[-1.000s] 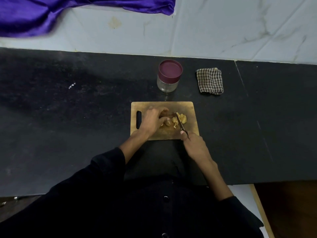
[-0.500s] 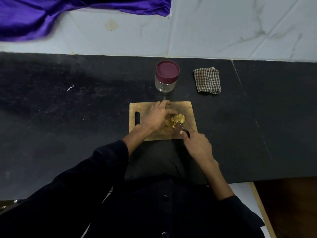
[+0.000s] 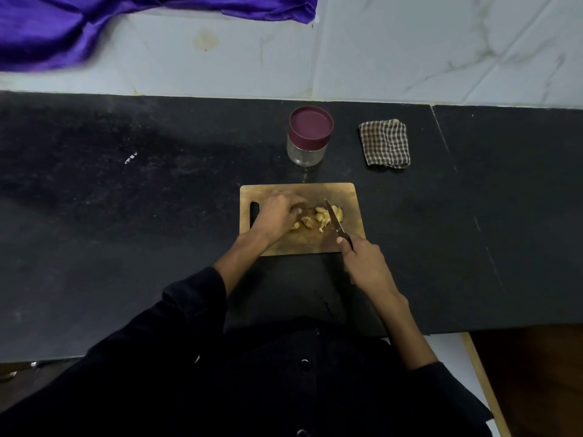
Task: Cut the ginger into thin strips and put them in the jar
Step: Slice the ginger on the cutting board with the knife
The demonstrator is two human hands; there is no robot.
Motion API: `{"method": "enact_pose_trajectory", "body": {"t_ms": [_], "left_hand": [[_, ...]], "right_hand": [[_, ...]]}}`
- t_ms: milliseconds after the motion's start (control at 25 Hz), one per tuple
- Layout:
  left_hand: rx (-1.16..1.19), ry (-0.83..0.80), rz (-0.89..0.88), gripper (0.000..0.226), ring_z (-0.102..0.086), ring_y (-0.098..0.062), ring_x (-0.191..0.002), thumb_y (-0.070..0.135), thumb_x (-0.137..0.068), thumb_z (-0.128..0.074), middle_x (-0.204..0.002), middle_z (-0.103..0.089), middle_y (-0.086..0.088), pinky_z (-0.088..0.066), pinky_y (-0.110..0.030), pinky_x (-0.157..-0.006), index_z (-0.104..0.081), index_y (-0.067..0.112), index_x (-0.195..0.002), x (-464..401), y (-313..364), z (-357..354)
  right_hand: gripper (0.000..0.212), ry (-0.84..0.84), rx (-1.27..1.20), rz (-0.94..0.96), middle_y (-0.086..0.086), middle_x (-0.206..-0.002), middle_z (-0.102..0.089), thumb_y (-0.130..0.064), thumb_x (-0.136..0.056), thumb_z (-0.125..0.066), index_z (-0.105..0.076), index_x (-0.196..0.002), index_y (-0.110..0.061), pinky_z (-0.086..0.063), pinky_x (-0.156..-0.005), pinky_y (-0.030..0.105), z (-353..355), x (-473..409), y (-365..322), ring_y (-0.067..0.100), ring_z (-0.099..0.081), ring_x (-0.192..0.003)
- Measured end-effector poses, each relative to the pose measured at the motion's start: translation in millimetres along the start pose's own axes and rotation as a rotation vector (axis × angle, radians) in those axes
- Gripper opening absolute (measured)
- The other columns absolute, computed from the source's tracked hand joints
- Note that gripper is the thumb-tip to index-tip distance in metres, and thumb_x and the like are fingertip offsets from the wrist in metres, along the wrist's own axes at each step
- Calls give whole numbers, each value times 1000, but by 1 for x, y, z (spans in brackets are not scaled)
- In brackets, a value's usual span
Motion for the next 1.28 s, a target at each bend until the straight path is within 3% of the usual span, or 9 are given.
{"method": "enact_pose_trajectory", "body": {"t_ms": [120, 280, 480, 760, 1040, 1280], "left_hand": [[20, 8, -16, 23, -57, -14, -106, 16, -87, -66, -109, -69, 0, -38, -39, -103, -71, 18, -109, 11, -4, -9], [-79, 36, 43, 25, -53, -22, -108, 23, -85, -69, -111, -68, -1, -35, -44, -101, -72, 22, -110, 13, -6, -14], [-82, 41, 67, 26, -52, -21, -111, 22, -85, -69, -111, -68, 1, -33, -44, -102, -71, 24, -111, 13, -7, -15], [-84, 62, 61, 22, -54, -19, -108, 19, -83, -71, -105, -71, 3, -36, -43, -100, -74, 24, -104, 13, -4, -12], [-30, 85, 68, 18, -58, -16, -99, 18, -77, -76, -94, -73, 5, -42, -48, -97, -76, 22, -95, 11, -7, -12], [-32, 70, 85, 17, -57, -18, -100, 18, -77, -76, -94, -73, 4, -42, -47, -97, -76, 21, -94, 10, -9, -13]], "right_hand": [[29, -46, -1, 35, 13, -94, -66, -37, -104, -39, -54, -117, -16, -55, -78, 55, -12, 0, -10, 34, -66, -86], [27, -58, 33, 59, 9, -92, -64, -35, -104, -40, -55, -113, -14, -56, -76, 52, -21, 0, -21, 30, -66, -83], [26, -55, 89, 69, 6, -95, -61, -33, -105, -39, -54, -110, -13, -49, -73, 42, -26, -3, -23, 25, -62, -88], [26, -25, 76, 44, 4, -92, -60, -34, -106, -37, -53, -109, -13, -49, -72, 41, -24, -6, -20, 22, -61, -86], [28, -35, 62, 73, 6, -93, -63, -34, -105, -39, -54, -114, -12, -55, -78, 49, -29, -7, -24, 23, -64, -87], [27, -22, 105, 100, 5, -90, -62, -34, -105, -38, -53, -111, -13, -53, -72, 45, -28, -9, -26, 22, -63, -83]]}}
Point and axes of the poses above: each hand's wrist, its own x-axis away from the middle knuckle, its own z-axis out of the back of the hand, y = z × x, the point moved 7 cm from there along -x, towards the middle knuckle
